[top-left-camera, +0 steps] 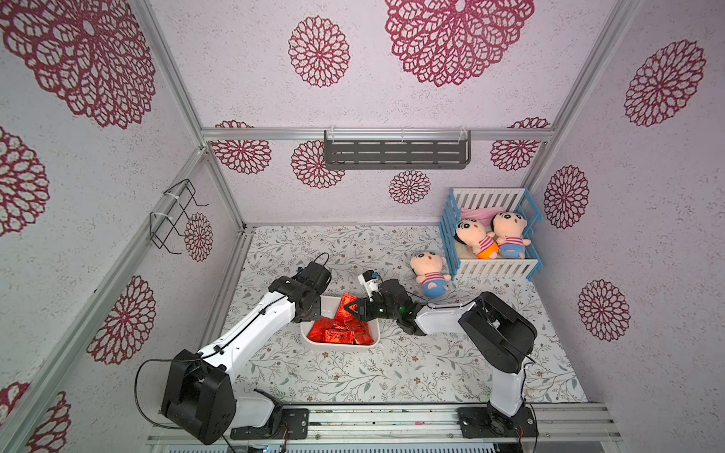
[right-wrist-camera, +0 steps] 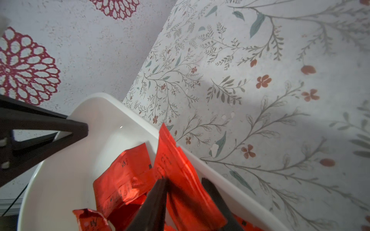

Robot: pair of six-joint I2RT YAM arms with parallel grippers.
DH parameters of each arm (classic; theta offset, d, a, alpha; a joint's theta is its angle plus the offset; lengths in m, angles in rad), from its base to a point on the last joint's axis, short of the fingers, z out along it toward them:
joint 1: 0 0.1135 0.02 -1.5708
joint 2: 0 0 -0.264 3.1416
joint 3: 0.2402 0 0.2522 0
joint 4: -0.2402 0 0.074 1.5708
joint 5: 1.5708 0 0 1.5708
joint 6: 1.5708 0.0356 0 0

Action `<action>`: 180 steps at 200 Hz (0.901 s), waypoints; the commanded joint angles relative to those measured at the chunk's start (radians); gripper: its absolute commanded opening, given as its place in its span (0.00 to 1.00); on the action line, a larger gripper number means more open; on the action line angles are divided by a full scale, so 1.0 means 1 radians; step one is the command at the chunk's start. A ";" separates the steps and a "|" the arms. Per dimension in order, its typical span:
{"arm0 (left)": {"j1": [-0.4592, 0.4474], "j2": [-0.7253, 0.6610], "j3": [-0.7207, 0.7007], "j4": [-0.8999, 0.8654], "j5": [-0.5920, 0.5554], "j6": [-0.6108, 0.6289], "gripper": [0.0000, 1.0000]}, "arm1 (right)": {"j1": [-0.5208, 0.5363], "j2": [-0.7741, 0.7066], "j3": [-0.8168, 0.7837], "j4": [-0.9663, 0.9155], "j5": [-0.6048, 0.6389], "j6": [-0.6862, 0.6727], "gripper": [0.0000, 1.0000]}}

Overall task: Take the tea bags out of the storage box
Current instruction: Pick up the tea bag from the storage box.

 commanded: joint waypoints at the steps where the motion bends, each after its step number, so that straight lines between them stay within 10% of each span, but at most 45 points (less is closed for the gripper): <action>1: 0.005 0.004 -0.003 0.000 0.004 0.011 0.00 | 0.002 -0.034 0.020 0.075 -0.014 0.004 0.25; 55: 0.005 0.006 -0.003 -0.003 -0.003 0.009 0.00 | -0.011 -0.145 0.021 0.026 0.025 -0.053 0.00; 180: 0.005 0.006 0.016 -0.058 -0.094 0.052 0.00 | -0.383 -0.490 -0.205 -0.609 -0.164 -0.290 0.00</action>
